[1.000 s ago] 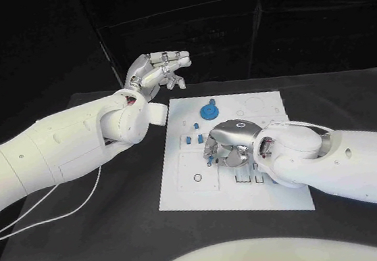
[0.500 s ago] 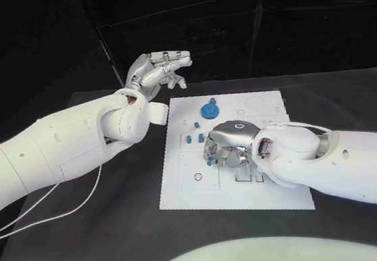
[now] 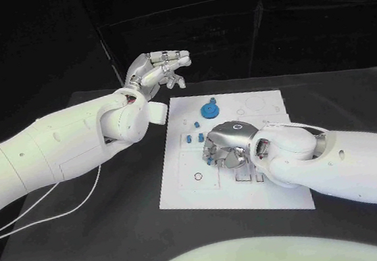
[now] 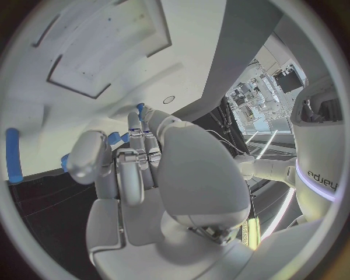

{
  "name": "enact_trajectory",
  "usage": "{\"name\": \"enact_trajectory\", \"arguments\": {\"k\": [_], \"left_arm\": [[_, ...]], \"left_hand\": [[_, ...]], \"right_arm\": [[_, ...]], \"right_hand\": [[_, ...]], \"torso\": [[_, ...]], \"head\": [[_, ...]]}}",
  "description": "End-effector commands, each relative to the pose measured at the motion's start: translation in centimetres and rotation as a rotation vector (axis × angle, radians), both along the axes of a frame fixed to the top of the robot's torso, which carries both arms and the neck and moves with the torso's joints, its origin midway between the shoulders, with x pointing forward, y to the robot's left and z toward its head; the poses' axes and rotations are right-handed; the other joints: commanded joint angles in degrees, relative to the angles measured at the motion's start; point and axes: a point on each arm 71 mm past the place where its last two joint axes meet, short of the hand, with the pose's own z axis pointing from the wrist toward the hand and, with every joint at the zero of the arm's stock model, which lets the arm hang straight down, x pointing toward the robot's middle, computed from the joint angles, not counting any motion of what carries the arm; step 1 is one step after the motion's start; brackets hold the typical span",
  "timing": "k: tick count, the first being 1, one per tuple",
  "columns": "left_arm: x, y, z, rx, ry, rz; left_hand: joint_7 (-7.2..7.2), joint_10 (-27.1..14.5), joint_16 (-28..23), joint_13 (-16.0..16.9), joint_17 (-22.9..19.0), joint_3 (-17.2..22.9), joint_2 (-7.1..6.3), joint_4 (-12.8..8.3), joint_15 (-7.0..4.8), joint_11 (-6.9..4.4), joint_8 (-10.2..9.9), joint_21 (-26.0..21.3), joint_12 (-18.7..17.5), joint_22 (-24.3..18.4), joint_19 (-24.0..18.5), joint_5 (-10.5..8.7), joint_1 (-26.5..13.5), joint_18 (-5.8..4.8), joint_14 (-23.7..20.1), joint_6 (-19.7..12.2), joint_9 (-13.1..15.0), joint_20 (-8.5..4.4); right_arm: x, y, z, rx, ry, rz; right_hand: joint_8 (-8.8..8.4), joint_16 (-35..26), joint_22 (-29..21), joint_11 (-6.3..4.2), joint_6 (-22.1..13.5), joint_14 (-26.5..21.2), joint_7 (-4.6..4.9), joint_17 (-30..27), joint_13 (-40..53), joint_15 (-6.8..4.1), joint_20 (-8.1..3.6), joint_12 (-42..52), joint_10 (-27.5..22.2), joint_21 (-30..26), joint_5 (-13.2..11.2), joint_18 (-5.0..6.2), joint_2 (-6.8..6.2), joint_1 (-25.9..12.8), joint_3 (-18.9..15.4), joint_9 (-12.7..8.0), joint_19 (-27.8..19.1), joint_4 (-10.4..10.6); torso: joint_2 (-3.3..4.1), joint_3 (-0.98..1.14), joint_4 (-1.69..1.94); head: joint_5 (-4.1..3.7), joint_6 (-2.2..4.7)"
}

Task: Assemble the parts on the task board

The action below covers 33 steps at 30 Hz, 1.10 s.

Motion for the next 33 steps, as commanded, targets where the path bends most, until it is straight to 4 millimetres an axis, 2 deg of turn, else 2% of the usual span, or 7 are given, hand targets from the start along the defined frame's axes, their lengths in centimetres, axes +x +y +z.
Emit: {"name": "enact_trajectory", "arguments": {"k": [1, 10, 13, 15, 20, 27, 33], "left_arm": [[0.0, 0.0, 0.1, -0.008, -0.004, -0.009], [0.0, 0.0, 0.2, -0.007, -0.003, -0.007], [0.0, 0.1, 0.2, -0.007, -0.003, -0.008], [0.0, 0.1, 0.2, -0.007, -0.002, -0.008], [0.0, 0.1, 0.1, -0.007, 0.001, -0.01], [0.0, 0.1, 0.1, -0.006, 0.005, -0.013], [0.0, 0.2, 0.1, -0.005, 0.008, -0.012]], "left_hand": [[0.27, -0.5, 0.0, -0.1, 0.1, 0.2, -0.1, 0.1, 0.11, 0.08, 0.2, -0.3, 0.4, -0.1, -0.2, 0.06, 0.4, 0.35, -0.2, -0.2, -0.1, -0.03], [0.3, -0.6, 0.1, -0.1, 0.2, 0.2, -0.11, 0.1, 0.14, 0.11, 0.2, -0.4, 0.4, -0.1, -0.1, 0.06, 0.4, 0.34, -0.1, -0.2, -0.1, -0.02], [0.3, -0.6, 0.1, -0.1, 0.2, 0.2, -0.11, 0.1, 0.14, 0.11, 0.2, -0.4, 0.4, -0.1, -0.1, 0.06, 0.4, 0.34, -0.1, -0.2, -0.1, -0.02], [0.3, -0.6, 0.1, -0.1, 0.2, 0.2, -0.11, 0.1, 0.14, 0.11, 0.2, -0.4, 0.4, -0.1, -0.1, 0.06, 0.4, 0.34, -0.1, -0.2, -0.1, -0.02], [0.3, -0.6, 0.1, -0.1, 0.1, 0.2, -0.12, 0.1, 0.14, 0.11, 0.2, -0.4, 0.4, -0.1, -0.1, 0.06, 0.4, 0.34, -0.1, -0.2, -0.1, -0.01], [0.31, -0.6, 0.1, -0.1, 0.1, 0.2, -0.15, 0.1, 0.15, 0.12, 0.2, -0.4, 0.4, -0.1, -0.1, 0.06, 0.4, 0.34, -0.2, -0.3, -0.1, -0.01], [0.33, -0.7, 0.1, -0.1, 0.1, 0.2, -0.2, 0.1, 0.16, 0.14, 0.2, -0.4, 0.5, -0.2, 0.0, 0.04, 0.4, 0.34, -0.1, -0.3, -0.1, 0.0]], "right_arm": [[0.0, 0.1, -0.1, -0.031, -0.001, 0.005], [-0.5, 0.0, -1.2, -0.078, 0.019, 0.015], [-0.6, 0.0, -1.3, -0.073, 0.017, 0.017], [-0.6, 0.0, -1.3, -0.062, 0.012, 0.016], [-0.5, -0.2, -1.1, -0.02, -0.005, -0.004], [-0.5, -1.3, -0.4, 0.052, -0.032, -0.047], [-1.0, -3.2, 0.5, 0.118, -0.035, -0.088]], "right_hand": [[-0.41, 0.1, -0.1, 0.31, -0.2, 6.1, 0.19, 15.1, 0.0, -0.29, -0.15, -0.4, -0.3, 0.0, 0.2, -0.92, 0.0, -0.9, 0.0, 0.0, -0.3, -0.2], [-1.56, 0.1, -1.2, 1.12, -2.1, 6.1, 0.91, 15.1, -0.4, 0.4, 0.37, -1.7, -2.3, -0.7, 0.0, -0.75, -0.53, -2.4, 0.3, -0.2, -1.0, -0.7], [-2.13, 0.1, -3.3, 1.97, -4.3, 6.1, 1.79, 15.1, -0.8, 1.11, 0.86, -2.7, -4.4, -2.0, 0.1, -0.42, -1.17, -3.4, 0.3, -0.4, -1.9, -0.7], [-2.2, 0.1, -7.1, 2.68, -6.6, 6.1, 2.25, 15.1, -1.0, 1.7, 1.35, -3.5, -6.7, -4.5, 0.4, 0.24, -1.93, -4.4, -0.1, -0.5, -3.5, -0.6], [-2.03, 0.1, -10.1, 2.96, -9.2, 6.1, 2.03, 15.1, -0.8, 1.96, 1.89, -3.5, -9.1, -6.7, -0.7, 0.9, -2.61, -5.5, -1.5, -0.3, -4.8, -0.6], [-1.85, 0.1, -10.4, 3.02, -9.3, 6.1, 2.13, 15.1, -0.7, 2.01, 1.97, -3.1, -9.8, -6.9, -0.6, 0.94, -2.52, -5.8, -2.0, -0.2, -4.8, -0.6], [-1.68, 0.1, -10.2, 3.05, -9.0, 6.1, 2.24, 15.1, -0.6, 2.04, 2.04, -2.4, -9.9, -6.8, -0.4, 0.89, -2.59, -6.1, -2.7, -0.1, -4.6, -0.6]], "torso": [[0.01, 0.01, -0.04], [-0.01, -0.02, -0.03], [0.0, -0.03, -0.03], [0.01, -0.01, -0.04], [-0.03, 0.02, -0.02], [-0.07, 0.04, -0.08], [-0.11, -0.02, -0.16]], "head": [[-0.01, -0.05], [-0.16, -0.02], [-0.2, -0.04], [-0.19, -0.03], [-0.27, 0.05], [-0.33, 0.35], [-0.58, 0.7]]}}
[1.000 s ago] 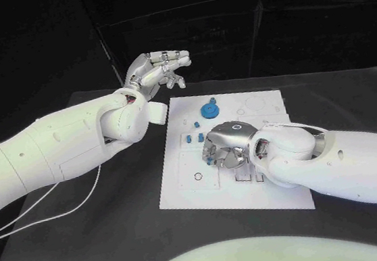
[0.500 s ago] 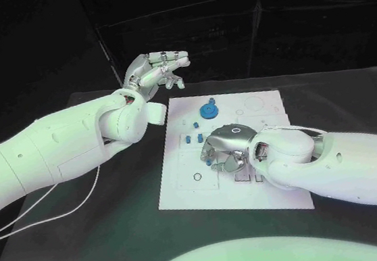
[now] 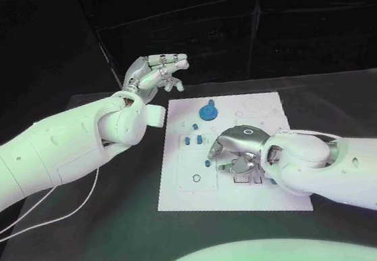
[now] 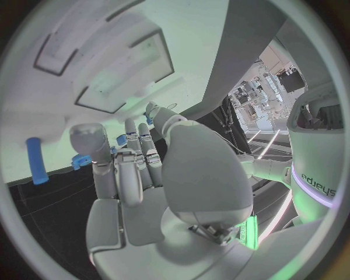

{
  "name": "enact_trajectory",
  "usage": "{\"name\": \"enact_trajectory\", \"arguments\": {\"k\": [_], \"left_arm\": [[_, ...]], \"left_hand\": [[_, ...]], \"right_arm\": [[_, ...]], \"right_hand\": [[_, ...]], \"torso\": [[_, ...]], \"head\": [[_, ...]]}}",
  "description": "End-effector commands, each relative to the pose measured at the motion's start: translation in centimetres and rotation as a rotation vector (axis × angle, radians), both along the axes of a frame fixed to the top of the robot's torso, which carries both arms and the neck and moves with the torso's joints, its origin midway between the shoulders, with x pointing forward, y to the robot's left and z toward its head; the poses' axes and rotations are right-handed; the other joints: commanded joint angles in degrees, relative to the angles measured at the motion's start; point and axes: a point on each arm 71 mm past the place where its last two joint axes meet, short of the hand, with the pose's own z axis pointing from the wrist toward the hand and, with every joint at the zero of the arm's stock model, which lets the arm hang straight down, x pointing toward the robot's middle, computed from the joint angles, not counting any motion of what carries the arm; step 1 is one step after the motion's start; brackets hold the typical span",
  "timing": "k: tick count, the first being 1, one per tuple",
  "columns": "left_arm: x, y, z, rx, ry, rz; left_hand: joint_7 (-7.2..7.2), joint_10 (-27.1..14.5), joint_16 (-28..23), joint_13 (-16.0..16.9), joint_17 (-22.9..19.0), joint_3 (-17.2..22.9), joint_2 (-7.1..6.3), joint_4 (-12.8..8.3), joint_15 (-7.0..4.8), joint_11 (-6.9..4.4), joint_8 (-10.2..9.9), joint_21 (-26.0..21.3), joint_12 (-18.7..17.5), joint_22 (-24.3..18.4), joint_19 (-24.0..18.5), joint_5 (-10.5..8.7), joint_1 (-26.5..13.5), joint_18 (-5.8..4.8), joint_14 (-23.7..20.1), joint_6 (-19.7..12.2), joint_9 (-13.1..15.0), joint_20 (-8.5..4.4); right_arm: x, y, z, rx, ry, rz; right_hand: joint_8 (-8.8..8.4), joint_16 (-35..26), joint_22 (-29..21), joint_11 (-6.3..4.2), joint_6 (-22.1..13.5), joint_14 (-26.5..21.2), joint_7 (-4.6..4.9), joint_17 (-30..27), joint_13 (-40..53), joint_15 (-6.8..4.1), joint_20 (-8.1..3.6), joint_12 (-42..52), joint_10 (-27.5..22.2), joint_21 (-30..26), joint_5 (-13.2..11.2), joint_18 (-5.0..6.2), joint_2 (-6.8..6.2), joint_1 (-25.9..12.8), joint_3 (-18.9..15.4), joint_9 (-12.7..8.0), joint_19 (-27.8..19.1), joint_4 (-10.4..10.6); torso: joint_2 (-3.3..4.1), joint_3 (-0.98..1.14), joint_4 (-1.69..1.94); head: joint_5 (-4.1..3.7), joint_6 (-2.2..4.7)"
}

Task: Assemble the parts on the task board

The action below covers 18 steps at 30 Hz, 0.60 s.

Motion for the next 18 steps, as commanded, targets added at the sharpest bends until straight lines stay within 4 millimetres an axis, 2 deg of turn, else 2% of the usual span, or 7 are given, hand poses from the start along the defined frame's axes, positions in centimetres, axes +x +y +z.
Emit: {"name": "enact_trajectory", "arguments": {"k": [1, 5, 11, 13, 18], "left_arm": [[0.0, 0.0, 0.1, -0.007, 0.001, -0.012], [0.0, 0.0, 0.1, -0.007, 0.004, -0.015], [-0.1, -0.1, 0.0, -0.007, 0.013, -0.026], [-0.1, -0.1, -0.1, -0.007, 0.015, -0.029], [-0.3, -0.2, -0.4, -0.003, 0.022, -0.036]], "left_hand": [[0.12, -0.5, 0.1, -0.1, 0.0, 0.2, -0.2, 0.1, 0.16, -0.06, 0.2, -0.4, 0.2, -0.1, 0.0, 0.04, 0.4, 0.34, -0.1, -0.1, -0.1, 0.0], [0.15, -0.5, 0.1, -0.1, -0.1, 0.2, -0.24, 0.1, 0.18, -0.04, 0.2, -0.4, 0.2, -0.1, 0.0, 0.04, 0.3, 0.34, -0.2, -0.2, -0.1, 0.01], [0.17, -0.6, 0.2, -0.1, 0.0, 0.1, -0.3, 0.2, 0.2, -0.01, 0.2, -0.4, 0.3, -0.1, 0.0, 0.03, 0.3, 0.33, -0.1, -0.2, -0.1, 0.02], [0.17, -0.6, 0.2, -0.1, 0.0, 0.1, -0.3, 0.2, 0.2, -0.01, 0.2, -0.4, 0.3, -0.1, 0.0, 0.03, 0.3, 0.33, -0.1, -0.2, -0.1, 0.02], [0.17, -0.6, 0.2, -0.1, 0.0, 0.1, -0.3, 0.2, 0.2, -0.01, 0.2, -0.4, 0.3, -0.1, 0.0, 0.03, 0.3, 0.33, -0.1, -0.2, -0.1, 0.02]], "right_arm": [[-0.1, -0.8, 1.1, 0.099, -0.01, -0.05], [0.5, -2.4, 3.0, 0.172, 0.04, -0.117], [1.8, -4.9, 5.9, 0.191, 0.069, -0.183], [2.4, -5.9, 6.5, 0.174, 0.075, -0.205], [3.5, -8.1, 6.9, 0.11, 0.087, -0.258]], "right_hand": [[0.32, 0.1, 0.1, -0.09, 0.1, 5.9, 0.27, 15.1, 0.1, 0.39, 0.02, 0.5, 0.0, -0.3, 0.2, 0.9, -0.23, -0.6, -0.7, 0.1, -0.1, -0.1], [0.19, 0.1, -4.9, 0.01, -0.2, 5.9, 0.45, 15.1, 0.2, 0.45, -0.09, 1.1, -0.4, -3.5, 0.7, 1.82, -0.31, -0.7, -1.4, 0.1, -1.8, -0.2], [0.0, 0.1, -6.3, -0.04, -1.2, 5.9, 0.47, 15.1, 0.2, 0.42, -0.06, 2.1, -0.7, -4.8, 1.6, 1.95, -0.6, -1.0, -3.0, 0.0, -2.2, -0.3], [-0.03, 0.1, -6.3, 0.07, -1.6, 5.9, 0.67, 15.1, 0.1, 0.46, -0.01, 2.4, -0.8, -5.0, 1.9, 1.91, -0.66, -1.1, -3.6, 0.0, -2.1, -0.4], [0.07, 0.1, -6.0, 0.09, -1.8, 5.9, 0.64, 15.1, 0.1, 0.5, 0.08, 2.8, -1.0, -4.8, 2.2, 1.82, -0.71, -1.1, -4.3, 0.0, -1.7, -0.4]], "torso": [[-0.05, -0.03, -0.12], [0.0, 0.07, -0.13], [-0.04, -0.03, -0.13], [-0.05, -0.04, -0.16], [-0.03, -0.08, 0.08]], "head": [[-0.15, 0.24], [-0.52, 0.66], [-1.58, 1.44], [-1.91, 1.66], [-2.57, 1.96]]}}
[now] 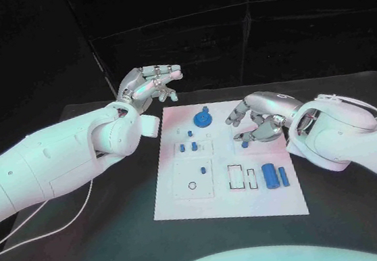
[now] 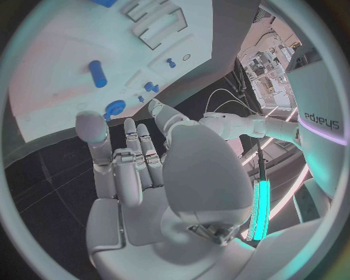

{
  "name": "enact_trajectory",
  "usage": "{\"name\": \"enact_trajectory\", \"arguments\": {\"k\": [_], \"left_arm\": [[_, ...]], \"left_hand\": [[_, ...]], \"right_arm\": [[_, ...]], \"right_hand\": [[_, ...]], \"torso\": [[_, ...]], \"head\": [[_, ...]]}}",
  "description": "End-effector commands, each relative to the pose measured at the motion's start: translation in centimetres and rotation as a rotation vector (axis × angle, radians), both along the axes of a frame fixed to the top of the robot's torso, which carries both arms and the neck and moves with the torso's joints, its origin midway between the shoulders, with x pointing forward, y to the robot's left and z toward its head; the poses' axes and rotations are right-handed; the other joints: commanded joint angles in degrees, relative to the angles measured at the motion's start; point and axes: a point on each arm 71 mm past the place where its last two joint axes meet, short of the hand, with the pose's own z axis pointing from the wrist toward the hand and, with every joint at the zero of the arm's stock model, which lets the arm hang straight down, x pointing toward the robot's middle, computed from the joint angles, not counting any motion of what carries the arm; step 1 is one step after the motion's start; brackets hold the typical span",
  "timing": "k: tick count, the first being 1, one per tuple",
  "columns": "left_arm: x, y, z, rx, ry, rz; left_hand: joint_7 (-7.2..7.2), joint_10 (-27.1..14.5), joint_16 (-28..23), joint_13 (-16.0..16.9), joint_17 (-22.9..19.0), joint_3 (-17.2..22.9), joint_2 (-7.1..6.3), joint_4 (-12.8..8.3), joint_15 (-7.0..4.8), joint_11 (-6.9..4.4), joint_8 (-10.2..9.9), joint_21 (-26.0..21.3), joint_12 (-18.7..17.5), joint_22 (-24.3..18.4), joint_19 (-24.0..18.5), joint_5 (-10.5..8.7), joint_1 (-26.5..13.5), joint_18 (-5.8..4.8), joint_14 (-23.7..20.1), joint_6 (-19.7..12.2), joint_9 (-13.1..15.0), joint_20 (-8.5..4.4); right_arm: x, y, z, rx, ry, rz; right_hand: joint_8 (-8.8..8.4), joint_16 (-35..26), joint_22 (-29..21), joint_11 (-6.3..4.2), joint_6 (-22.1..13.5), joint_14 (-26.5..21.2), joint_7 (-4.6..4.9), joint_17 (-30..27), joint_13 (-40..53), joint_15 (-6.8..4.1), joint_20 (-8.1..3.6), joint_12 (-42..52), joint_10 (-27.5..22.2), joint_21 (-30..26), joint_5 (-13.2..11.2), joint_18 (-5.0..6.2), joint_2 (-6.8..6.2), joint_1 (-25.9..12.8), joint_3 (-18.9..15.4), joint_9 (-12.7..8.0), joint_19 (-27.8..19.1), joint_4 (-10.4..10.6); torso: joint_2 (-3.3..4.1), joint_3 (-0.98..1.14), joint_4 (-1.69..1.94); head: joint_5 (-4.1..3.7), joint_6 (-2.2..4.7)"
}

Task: Assemble the parts on the task board

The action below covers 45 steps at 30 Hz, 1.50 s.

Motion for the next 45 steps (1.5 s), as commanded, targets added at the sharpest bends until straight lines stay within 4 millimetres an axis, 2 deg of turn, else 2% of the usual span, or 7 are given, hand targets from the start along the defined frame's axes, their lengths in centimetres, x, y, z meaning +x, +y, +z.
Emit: {"name": "enact_trajectory", "arguments": {"k": [1, 8, 12, 15, 21, 30, 45], "left_arm": [[-0.1, -0.2, 0.0, -0.008, 0.006, -0.022], [-0.2, -0.3, -0.4, -0.003, 0.014, -0.029], [-0.2, -0.4, -0.4, -0.002, 0.016, -0.031], [-0.2, -0.4, -0.5, -0.002, 0.016, -0.033], [-0.2, -0.5, -0.5, -0.002, 0.015, -0.033], [-0.2, -0.5, -0.5, -0.003, 0.015, -0.036], [-0.2, -0.5, -0.5, -0.003, 0.014, -0.035]], "left_hand": [[0.17, -0.4, 0.2, -0.1, 0.1, 0.1, -0.3, 0.2, 0.2, 0.2, 0.2, -0.2, 0.3, -0.1, 0.0, 0.03, 0.3, 0.34, -0.1, -0.2, -0.1, 0.02], [0.17, -0.4, 0.2, -0.1, 0.1, 0.1, -0.3, 0.2, 0.2, 0.2, 0.2, -0.2, 0.3, -0.1, 0.0, 0.03, 0.3, 0.34, -0.1, -0.2, -0.1, 0.02], [0.17, -0.4, 0.2, -0.1, 0.1, 0.1, -0.32, 0.2, 0.21, 0.21, 0.2, -0.2, 0.3, -0.1, 0.0, 0.03, 0.3, 0.33, -0.1, -0.3, -0.1, 0.03], [0.17, -0.4, 0.2, -0.1, 0.1, 0.1, -0.33, 0.2, 0.22, 0.21, 0.2, -0.2, 0.3, -0.1, 0.0, 0.03, 0.3, 0.33, -0.1, -0.3, -0.1, 0.03], [0.17, -0.4, 0.2, -0.1, 0.1, 0.1, -0.33, 0.2, 0.22, 0.21, 0.2, -0.2, 0.3, -0.1, 0.0, 0.03, 0.3, 0.33, -0.1, -0.3, -0.1, 0.03], [0.17, -0.4, 0.2, -0.1, 0.1, 0.1, -0.33, 0.2, 0.22, 0.21, 0.2, -0.2, 0.3, -0.1, 0.0, 0.03, 0.3, 0.33, -0.1, -0.3, -0.1, 0.03], [0.17, -0.4, 0.2, -0.1, 0.1, 0.1, -0.33, 0.2, 0.22, 0.21, 0.2, -0.2, 0.3, -0.1, 0.0, 0.03, 0.3, 0.33, -0.1, -0.3, -0.1, 0.03]], "right_arm": [[0.5, -1.2, -0.5, -0.045, 0.086, -0.04], [1.1, -2.1, -0.9, -0.173, 0.087, -0.043], [1.3, -1.8, -1.2, -0.224, 0.085, -0.034], [1.5, -1.7, -1.5, -0.254, 0.095, -0.027], [1.8, -1.2, -2.0, -0.277, 0.106, -0.017], [2.0, -0.6, -2.8, -0.301, 0.116, -0.006], [2.1, 0.1, -3.5, -0.31, 0.122, 0.015]], "right_hand": [[0.11, 0.1, 0.2, 0.07, -0.4, 6.1, -0.09, 15.1, -0.1, 0.31, 0.2, 0.4, -0.6, -0.1, 0.3, 0.43, -0.22, -0.6, -0.6, 0.0, 0.1, 0.1], [0.16, 0.1, -1.0, 0.07, -0.8, 6.1, -0.48, 15.1, -0.3, 0.29, 0.21, 0.8, -3.6, -1.1, -0.3, 0.57, -0.27, 0.4, -3.9, 0.0, 0.2, -0.4], [0.15, 0.1, -2.3, 0.07, -1.6, 6.1, -0.67, 15.1, -0.2, 0.31, 0.14, 1.3, -5.6, -2.2, -0.8, 0.73, 0.48, 1.9, -5.9, 0.0, -0.2, -1.0], [0.25, 0.1, -2.3, 0.04, -1.5, 6.1, -0.76, 15.1, -0.2, 0.28, 0.14, 1.7, -5.8, -2.2, -0.8, 0.72, 0.82, 2.3, -6.4, 0.1, -0.1, -1.1], [0.52, 0.1, -1.8, -0.18, -0.9, 6.1, -0.84, 15.1, -0.1, 0.13, 0.06, 3.0, -4.8, -1.9, -0.3, 0.6, 1.91, 2.8, -7.2, 0.2, 0.6, -1.1], [1.1, 0.1, 0.3, -0.68, 1.3, 6.1, -0.9, 15.1, -0.4, -0.27, -0.26, 4.5, -0.5, -0.3, -0.1, 0.16, 4.03, 3.4, -6.3, 0.3, 2.3, -1.0], [1.96, 0.1, 4.8, -2.09, 6.3, 6.1, -1.81, 15.1, -0.3, -1.45, -1.31, 2.8, 6.5, 3.0, -1.7, -0.65, 5.5, 4.0, -1.8, 0.4, 4.5, -0.6]], "torso": [[-0.02, -0.06, 0.2], [0.11, 0.03, 0.21], [0.06, 0.07, 0.26], [0.04, 0.0, 0.33], [0.02, 0.03, 0.18], [0.08, 0.06, 0.14], [0.03, 0.02, 0.15]], "head": [[-0.46, 0.23], [-0.87, 0.4], [-0.93, 0.38], [-1.02, 0.38], [-0.9, 0.37], [-0.9, 0.33], [-1.03, -0.03]]}}
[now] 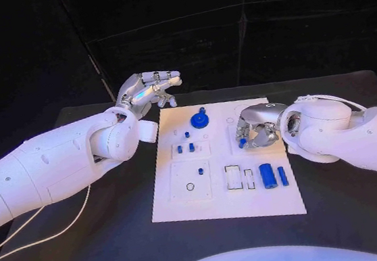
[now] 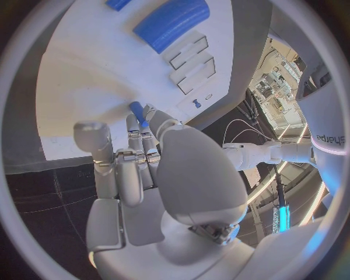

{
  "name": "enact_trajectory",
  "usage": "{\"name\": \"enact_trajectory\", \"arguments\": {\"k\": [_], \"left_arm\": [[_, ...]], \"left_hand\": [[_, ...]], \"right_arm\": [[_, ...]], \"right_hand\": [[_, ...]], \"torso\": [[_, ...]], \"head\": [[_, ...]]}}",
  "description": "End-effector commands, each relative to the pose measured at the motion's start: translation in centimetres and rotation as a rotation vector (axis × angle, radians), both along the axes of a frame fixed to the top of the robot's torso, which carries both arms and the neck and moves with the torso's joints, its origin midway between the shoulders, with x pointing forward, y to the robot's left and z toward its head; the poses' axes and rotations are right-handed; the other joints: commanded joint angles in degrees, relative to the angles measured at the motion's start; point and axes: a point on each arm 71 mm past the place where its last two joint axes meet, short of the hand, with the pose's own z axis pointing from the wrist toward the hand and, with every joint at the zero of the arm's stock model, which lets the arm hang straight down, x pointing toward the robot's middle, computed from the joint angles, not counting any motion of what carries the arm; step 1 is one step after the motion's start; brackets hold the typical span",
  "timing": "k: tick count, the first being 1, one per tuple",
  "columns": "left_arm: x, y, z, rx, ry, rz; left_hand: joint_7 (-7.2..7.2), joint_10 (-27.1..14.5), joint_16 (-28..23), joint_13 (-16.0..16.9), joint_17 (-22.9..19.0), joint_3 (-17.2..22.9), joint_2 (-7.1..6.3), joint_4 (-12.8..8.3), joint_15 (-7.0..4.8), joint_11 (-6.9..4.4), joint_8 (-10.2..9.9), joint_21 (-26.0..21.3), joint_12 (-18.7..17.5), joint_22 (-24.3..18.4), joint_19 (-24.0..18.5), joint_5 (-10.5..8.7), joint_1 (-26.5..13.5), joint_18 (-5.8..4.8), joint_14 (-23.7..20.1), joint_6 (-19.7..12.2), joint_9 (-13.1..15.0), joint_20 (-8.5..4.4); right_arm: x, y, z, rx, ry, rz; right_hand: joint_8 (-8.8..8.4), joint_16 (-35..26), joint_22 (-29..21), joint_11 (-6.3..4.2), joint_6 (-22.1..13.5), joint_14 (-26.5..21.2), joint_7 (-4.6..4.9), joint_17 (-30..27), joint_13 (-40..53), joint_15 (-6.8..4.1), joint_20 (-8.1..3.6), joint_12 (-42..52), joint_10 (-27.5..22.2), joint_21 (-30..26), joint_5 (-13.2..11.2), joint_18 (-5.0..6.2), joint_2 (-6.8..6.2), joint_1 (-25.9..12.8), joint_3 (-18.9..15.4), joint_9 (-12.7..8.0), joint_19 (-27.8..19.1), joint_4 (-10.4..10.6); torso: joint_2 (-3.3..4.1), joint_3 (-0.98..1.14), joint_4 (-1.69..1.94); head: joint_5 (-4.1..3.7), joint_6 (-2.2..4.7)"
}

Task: Assemble the parts on the task board

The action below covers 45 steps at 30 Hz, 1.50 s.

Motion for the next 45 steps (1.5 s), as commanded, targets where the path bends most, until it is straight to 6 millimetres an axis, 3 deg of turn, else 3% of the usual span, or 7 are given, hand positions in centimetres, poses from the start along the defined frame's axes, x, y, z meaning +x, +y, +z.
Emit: {"name": "enact_trajectory", "arguments": {"k": [1, 18, 21, 30, 33, 38, 45], "left_arm": [[0.0, -0.1, 0.2, -0.009, -0.006, -0.009], [0.0, 0.1, 0.2, -0.007, -0.009, -0.001], [0.0, 0.2, 0.2, -0.007, -0.009, 0.0], [0.0, 0.2, 0.2, -0.007, -0.01, 0.001], [0.0, 0.2, 0.2, -0.006, -0.01, 0.003], [0.0, 0.2, 0.2, -0.005, -0.01, 0.003], [0.0, 0.0, 0.2, -0.007, -0.011, 0.0]], "left_hand": [[0.18, -0.2, 0.2, -0.1, 0.1, 0.1, -0.33, 0.2, 0.22, 0.0, 0.2, -0.2, 0.3, -0.1, 0.0, 0.03, 0.3, 0.34, -0.1, -0.3, -0.1, 0.03], [0.16, -0.3, 0.3, -0.1, 0.2, 0.1, -0.29, 0.2, 0.23, -0.01, 0.2, -0.3, 0.4, -0.1, 0.1, 0.04, 0.3, 0.33, 0.0, -0.3, -0.1, 0.05], [0.16, -0.3, 0.4, -0.1, 0.3, 0.1, -0.28, 0.2, 0.23, -0.01, 0.2, -0.3, 0.4, -0.1, 0.1, 0.04, 0.3, 0.34, 0.0, -0.3, -0.1, 0.05], [0.16, -0.3, 0.4, -0.1, 0.3, 0.1, -0.28, 0.2, 0.23, -0.01, 0.2, -0.3, 0.4, -0.1, 0.1, 0.04, 0.3, 0.34, 0.0, -0.3, -0.1, 0.05], [0.16, -0.3, 0.4, -0.1, 0.3, 0.1, -0.28, 0.2, 0.23, -0.01, 0.2, -0.3, 0.4, -0.1, 0.1, 0.04, 0.3, 0.34, 0.0, -0.3, -0.1, 0.05], [0.16, -0.3, 0.4, -0.1, 0.3, 0.1, -0.28, 0.2, 0.23, -0.01, 0.2, -0.3, 0.4, -0.1, 0.1, 0.04, 0.3, 0.34, 0.0, -0.3, -0.1, 0.05], [0.16, -0.3, 0.4, -0.1, 0.3, 0.1, -0.28, 0.2, 0.23, -0.01, 0.2, -0.3, 0.4, -0.1, 0.1, 0.04, 0.3, 0.34, 0.0, -0.3, -0.1, 0.05]], "right_arm": [[0.0, 0.1, -0.1, -0.012, -0.006, 0.013], [0.0, 0.3, 0.7, 0.086, -0.148, -0.001], [-0.4, 0.2, 1.1, 0.114, -0.17, 0.002], [-2.4, 0.2, 2.6, 0.192, -0.198, 0.025], [-3.2, 0.9, 3.1, 0.23, -0.201, 0.048], [-4.0, 2.4, 3.5, 0.28, -0.185, 0.086], [-5.1, 6.6, 3.2, 0.347, -0.139, 0.19]], "right_hand": [[0.22, 0.1, 0.5, -0.09, 0.8, 6.0, 0.0, 15.1, 0.1, -0.61, -0.08, -0.8, 1.0, 0.5, -0.5, -0.67, 0.56, -0.1, 1.0, -0.1, 0.5, 0.0], [0.24, 0.1, 3.1, -0.79, 3.2, 6.0, -0.65, 15.1, 0.4, -1.25, -0.69, -2.5, 4.0, 2.4, -0.8, -1.08, 0.99, -0.2, 5.1, -0.1, 1.3, -0.3], [0.29, 0.1, 3.4, -0.89, 3.5, 6.0, -0.71, 15.1, 0.4, -1.3, -0.77, -2.6, 4.3, 2.7, -0.9, -1.12, 0.93, -0.3, 5.3, -0.1, 1.3, -0.3], [0.32, 0.1, 3.9, -1.01, 3.8, 6.0, -0.84, 15.1, 0.5, -1.43, -0.88, -2.7, 4.7, 3.0, -0.8, -1.2, 0.68, -0.5, 5.7, 0.0, 1.4, -0.4], [0.29, 0.1, 4.1, -1.05, 3.9, 6.0, -0.85, 15.1, 0.5, -1.46, -0.93, -2.9, 4.8, 3.2, -0.5, -1.22, 0.59, -0.5, 5.9, 0.0, 1.5, -0.6], [0.26, 0.1, 4.1, -1.04, 3.9, 6.0, -0.83, 15.1, 0.5, -1.48, -0.95, -2.9, 4.8, 3.2, -0.4, -1.22, 0.49, -0.5, 6.0, 0.0, 1.5, -0.6], [0.18, 0.1, 4.0, -1.01, 3.9, 6.0, -0.8, 15.1, 0.5, -1.48, -0.98, -3.1, 4.8, 3.2, -0.2, -1.21, 0.38, -0.6, 6.1, -0.1, 1.4, -0.6]], "torso": [[0.02, -0.01, 0.07], [-0.06, -0.01, -0.03], [-0.13, -0.03, -0.17], [-0.12, -0.03, 0.0], [-0.08, 0.06, 0.07], [-0.07, -0.04, 0.15], [-0.06, -0.06, 0.13]], "head": [[0.01, -0.13], [-0.09, -0.64], [-0.19, -0.67], [-0.67, -0.33], [-0.6, -0.24], [-0.77, -0.14], [-0.49, -0.11]]}}
